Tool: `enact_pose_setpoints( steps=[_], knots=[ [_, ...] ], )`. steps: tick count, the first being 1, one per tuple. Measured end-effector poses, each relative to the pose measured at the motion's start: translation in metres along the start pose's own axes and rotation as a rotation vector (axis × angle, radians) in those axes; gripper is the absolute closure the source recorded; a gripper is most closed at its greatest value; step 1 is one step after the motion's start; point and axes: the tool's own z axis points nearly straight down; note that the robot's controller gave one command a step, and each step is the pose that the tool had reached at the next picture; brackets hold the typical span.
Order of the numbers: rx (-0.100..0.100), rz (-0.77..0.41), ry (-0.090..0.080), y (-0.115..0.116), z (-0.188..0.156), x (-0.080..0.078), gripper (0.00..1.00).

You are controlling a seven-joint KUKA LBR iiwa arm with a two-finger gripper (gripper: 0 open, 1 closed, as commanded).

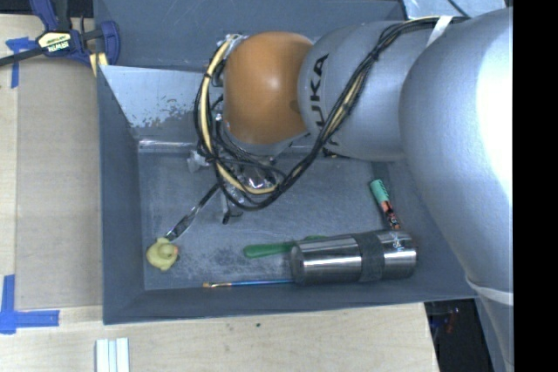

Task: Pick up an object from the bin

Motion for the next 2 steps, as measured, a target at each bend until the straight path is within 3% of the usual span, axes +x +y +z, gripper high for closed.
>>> enact_pose_setpoints(
  steps=[1, 2],
  knots=[
    [0.009, -0.327, -0.018, 0.064, 0.029, -0.008, 0.00],
    [0.004, -0.305, -0.011, 0.050, 0.027, -0.023, 1.00]
  ],
)
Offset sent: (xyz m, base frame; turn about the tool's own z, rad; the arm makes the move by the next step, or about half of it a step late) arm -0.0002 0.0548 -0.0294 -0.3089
